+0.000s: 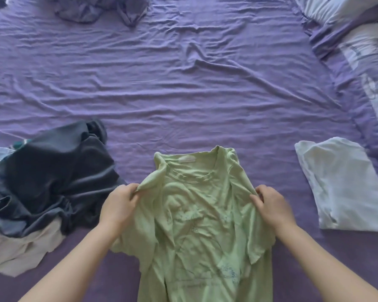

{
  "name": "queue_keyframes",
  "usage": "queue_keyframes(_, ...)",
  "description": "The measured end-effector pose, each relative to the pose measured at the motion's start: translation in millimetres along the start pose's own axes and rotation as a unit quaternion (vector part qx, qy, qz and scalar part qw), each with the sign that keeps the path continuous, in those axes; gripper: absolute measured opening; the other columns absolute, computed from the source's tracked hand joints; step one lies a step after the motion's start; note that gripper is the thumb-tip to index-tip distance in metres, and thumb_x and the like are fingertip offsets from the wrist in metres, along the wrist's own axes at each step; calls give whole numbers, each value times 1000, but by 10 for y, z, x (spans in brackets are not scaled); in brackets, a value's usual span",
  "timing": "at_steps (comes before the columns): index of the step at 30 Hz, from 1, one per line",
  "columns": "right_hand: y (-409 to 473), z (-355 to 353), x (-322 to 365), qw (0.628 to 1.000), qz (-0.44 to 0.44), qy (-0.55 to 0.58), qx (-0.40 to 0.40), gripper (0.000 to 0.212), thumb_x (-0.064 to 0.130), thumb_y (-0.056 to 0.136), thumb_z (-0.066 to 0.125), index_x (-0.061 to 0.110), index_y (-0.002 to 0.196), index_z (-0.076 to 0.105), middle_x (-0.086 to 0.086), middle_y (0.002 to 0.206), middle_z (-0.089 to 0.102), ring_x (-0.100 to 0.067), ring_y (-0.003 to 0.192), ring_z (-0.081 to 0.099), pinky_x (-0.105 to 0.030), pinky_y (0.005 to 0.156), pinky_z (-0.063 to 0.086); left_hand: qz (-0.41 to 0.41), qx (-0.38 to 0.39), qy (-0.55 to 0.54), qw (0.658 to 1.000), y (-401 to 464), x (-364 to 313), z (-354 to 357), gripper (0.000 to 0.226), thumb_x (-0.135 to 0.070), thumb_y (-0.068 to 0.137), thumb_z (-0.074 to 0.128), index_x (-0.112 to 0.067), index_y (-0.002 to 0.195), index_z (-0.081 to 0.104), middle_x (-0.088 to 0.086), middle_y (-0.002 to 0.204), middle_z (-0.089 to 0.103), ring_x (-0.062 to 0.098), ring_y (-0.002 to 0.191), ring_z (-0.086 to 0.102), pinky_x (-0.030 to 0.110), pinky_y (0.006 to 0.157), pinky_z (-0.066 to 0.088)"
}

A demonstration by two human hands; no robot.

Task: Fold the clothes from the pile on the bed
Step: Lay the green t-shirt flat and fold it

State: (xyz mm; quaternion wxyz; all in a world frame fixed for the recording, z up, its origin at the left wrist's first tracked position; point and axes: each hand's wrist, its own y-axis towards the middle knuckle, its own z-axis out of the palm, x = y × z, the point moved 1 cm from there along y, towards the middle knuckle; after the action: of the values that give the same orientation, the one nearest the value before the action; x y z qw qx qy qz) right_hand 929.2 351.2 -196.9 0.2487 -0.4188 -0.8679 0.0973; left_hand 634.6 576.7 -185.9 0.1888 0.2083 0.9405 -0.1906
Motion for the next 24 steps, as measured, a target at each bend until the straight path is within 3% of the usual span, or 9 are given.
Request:
queue_keyframes(2,19,-189,-69,998,16,11,-60,16,26,92,53,9,92,54,-8,94,53,-32,92,53,-35,65,34,-33,-41,25,998,42,125,-180,19,-30,92,54,-25,104,69,4,81,58,27,82,57,34,65,42)
queue_keyframes(7,160,-542,-232,991,68,-13,-114,17,15,91,52,6,104,59,-19,108,55,-38,101,52,-46,79,43,-140,-60,97,984,167,350,-394,23,-33,93,51,-26,106,69,8,108,65,31,101,59,35,72,44)
queue_keyframes(9,171,-490,-126,992,11,-52,-111,27,8,85,60,4,112,60,-20,113,58,-39,107,51,-48,86,41,-131,-35,54,989,168,297,-313,29,-35,92,55,-21,116,65,11,111,63,30,104,57,37,81,46)
queue_keyframes(13,26,-16,432,977,-189,-95,-24,46,4,75,70,7,120,61,-14,124,59,-34,118,52,-46,92,42,-120,-6,36,992,79,160,-79,65,-47,83,64,-20,139,42,11,129,49,31,119,46,43,100,40)
queue_keyframes(17,-102,667,1115,935,-311,-131,105,56,30,93,50,23,145,30,-5,154,25,-24,143,17,-42,113,16,-130,40,51,989,-23,215,78,84,-38,82,66,-25,149,18,6,142,31,27,128,35,41,101,39)
queue_keyframes(20,-107,1058,1594,914,-322,-179,170,59,44,96,37,35,148,10,2,159,1,-22,145,-5,-50,114,0,-108,3,103,989,-111,370,41,72,-28,86,60,-27,147,21,2,134,37,23,116,47,37,85,44)
queue_keyframes(24,18,1286,2080,896,-336,-235,173,58,49,96,29,34,148,8,0,159,-6,-27,144,-15,-59,110,-8,-91,-24,75,993,-151,643,-234,26,-32,94,50,-28,120,55,-5,107,55,19,99,58,35,74,45)
